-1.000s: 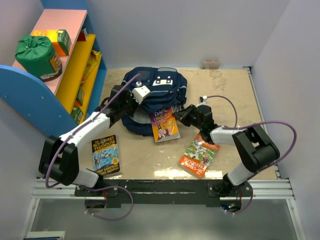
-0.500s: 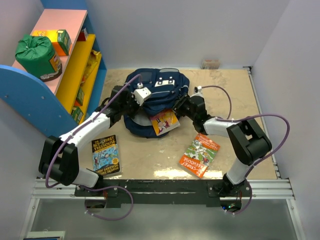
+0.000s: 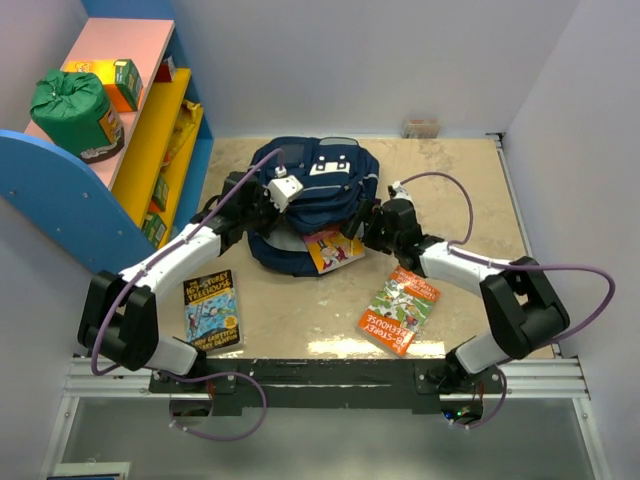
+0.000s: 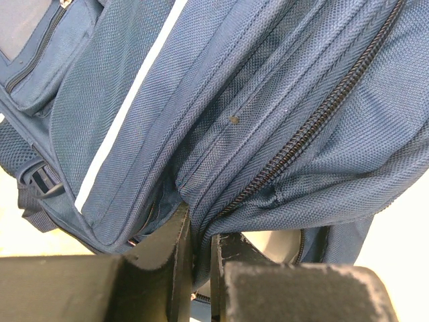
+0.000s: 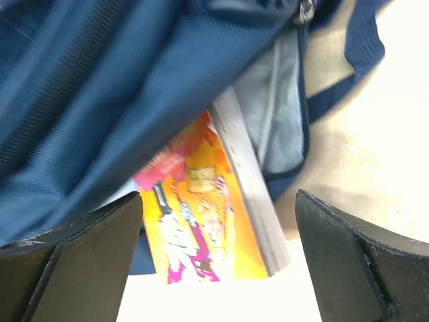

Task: Pack the student bag
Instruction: Place the book in the student bag.

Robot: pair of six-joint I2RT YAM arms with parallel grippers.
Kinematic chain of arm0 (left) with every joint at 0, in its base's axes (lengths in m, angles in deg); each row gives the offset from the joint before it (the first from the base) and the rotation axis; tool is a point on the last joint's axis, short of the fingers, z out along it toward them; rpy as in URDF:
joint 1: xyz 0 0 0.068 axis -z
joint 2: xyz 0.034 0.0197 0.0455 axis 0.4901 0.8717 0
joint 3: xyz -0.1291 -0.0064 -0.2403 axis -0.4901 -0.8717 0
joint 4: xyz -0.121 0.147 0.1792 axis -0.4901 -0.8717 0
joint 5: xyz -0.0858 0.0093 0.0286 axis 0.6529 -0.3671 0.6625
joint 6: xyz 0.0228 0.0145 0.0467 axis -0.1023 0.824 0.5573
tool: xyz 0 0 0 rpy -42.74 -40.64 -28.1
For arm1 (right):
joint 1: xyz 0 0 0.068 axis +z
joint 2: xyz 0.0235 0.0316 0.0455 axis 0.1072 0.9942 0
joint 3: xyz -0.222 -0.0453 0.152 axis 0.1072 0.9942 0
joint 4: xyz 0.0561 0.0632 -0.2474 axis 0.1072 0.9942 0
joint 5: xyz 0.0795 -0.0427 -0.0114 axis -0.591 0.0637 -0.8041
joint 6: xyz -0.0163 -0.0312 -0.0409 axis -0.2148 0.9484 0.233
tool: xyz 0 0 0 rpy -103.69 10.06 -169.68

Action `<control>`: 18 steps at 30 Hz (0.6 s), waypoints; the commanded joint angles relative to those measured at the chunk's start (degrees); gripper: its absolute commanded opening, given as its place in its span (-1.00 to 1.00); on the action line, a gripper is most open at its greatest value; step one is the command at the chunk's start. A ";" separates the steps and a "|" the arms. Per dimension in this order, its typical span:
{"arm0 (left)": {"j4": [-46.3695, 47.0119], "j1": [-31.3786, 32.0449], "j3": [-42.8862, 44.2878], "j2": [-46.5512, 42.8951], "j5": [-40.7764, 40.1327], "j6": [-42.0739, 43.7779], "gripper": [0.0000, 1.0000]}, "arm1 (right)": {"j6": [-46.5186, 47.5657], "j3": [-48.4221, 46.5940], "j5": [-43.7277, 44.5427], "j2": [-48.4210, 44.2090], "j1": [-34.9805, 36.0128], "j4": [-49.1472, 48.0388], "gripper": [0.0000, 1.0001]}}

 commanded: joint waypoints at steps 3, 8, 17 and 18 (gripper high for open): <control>4.24 0.91 3.06 -0.76 5.21 -3.08 -1.00 | 4.16 2.02 -6.37 4.28 -0.16 0.29 0.97; 4.15 0.91 3.23 -0.94 5.21 -3.25 -1.00 | -0.14 5.71 -16.12 8.32 -0.60 -9.81 0.91; 3.89 0.99 3.85 -0.24 4.86 -3.34 -1.00 | -8.32 10.80 -22.73 3.69 -1.04 -23.53 -0.54; 3.89 0.91 3.85 -0.06 4.77 -3.34 -1.00 | -8.32 10.63 -23.25 2.89 -0.96 -24.41 -0.75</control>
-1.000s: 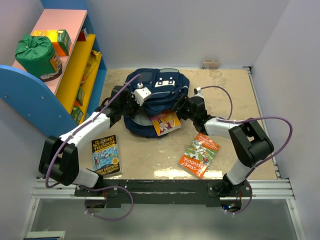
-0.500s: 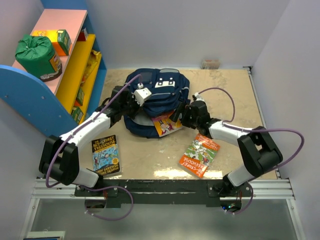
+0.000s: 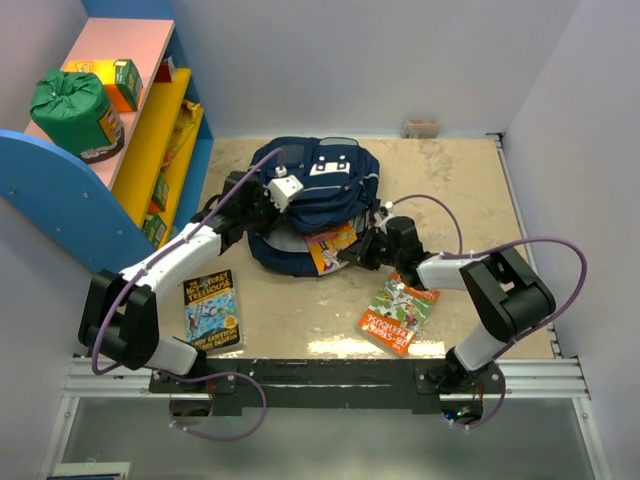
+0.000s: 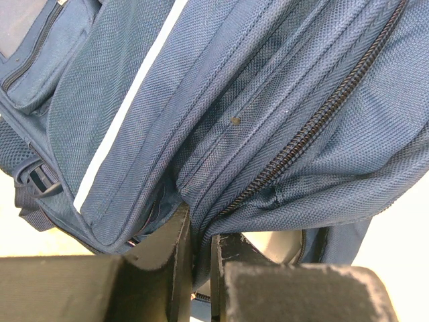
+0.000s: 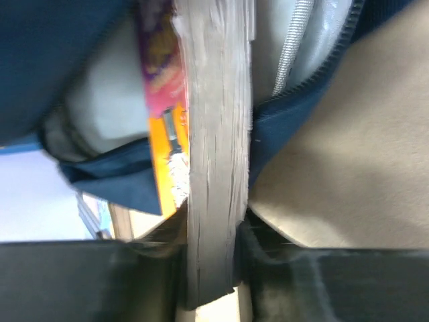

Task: Pack the student bag
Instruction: Place the book in the student bag.

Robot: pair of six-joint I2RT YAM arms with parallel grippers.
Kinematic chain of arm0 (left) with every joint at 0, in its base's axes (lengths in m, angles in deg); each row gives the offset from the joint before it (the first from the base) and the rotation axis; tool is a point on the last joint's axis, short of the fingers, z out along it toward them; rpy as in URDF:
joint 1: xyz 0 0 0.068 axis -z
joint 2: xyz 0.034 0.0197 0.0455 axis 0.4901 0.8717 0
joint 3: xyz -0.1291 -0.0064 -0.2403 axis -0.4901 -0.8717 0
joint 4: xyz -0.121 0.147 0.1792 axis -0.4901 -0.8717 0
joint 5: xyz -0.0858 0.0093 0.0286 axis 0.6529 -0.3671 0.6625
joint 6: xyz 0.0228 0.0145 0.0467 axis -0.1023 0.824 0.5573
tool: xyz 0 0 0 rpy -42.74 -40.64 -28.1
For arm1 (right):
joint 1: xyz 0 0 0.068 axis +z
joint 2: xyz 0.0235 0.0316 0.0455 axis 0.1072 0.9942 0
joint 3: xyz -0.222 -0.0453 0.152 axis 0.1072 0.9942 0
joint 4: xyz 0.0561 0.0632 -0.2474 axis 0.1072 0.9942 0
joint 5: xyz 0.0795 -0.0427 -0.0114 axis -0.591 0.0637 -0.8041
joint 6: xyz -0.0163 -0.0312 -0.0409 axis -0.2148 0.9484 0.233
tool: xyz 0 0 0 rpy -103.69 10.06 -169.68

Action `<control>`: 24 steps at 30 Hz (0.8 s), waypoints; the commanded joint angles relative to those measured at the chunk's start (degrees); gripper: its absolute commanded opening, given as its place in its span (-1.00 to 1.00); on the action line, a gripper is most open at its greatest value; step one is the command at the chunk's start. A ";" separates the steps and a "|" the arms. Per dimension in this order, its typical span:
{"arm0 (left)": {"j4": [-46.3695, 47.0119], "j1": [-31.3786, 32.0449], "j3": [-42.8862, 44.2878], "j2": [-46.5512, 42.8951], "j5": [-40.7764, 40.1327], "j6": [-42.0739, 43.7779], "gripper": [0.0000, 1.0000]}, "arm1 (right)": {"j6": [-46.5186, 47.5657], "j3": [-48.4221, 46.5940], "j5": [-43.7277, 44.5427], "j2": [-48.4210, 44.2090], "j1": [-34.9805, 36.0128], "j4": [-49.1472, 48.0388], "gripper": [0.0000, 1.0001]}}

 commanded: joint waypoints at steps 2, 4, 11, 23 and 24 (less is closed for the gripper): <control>4.61 0.88 3.43 0.09 4.81 -3.19 -1.00 | -2.70 0.12 -6.60 -4.61 -0.04 -7.63 -0.82; 4.61 0.88 3.61 0.27 5.08 -3.36 -1.00 | -3.75 0.29 -8.54 -5.13 0.05 -9.90 -0.89; 5.57 0.89 3.43 0.10 6.22 -3.36 -1.00 | -8.94 1.27 -11.02 -5.32 -0.04 -22.74 -1.00; 3.55 1.76 4.14 -1.66 11.93 -1.70 -1.00 | -22.65 -4.80 1.98 9.18 1.72 -48.05 -1.00; 3.55 1.85 3.87 -1.92 12.28 -1.43 -1.00 | -24.14 -5.07 2.87 10.49 1.81 -48.06 -1.00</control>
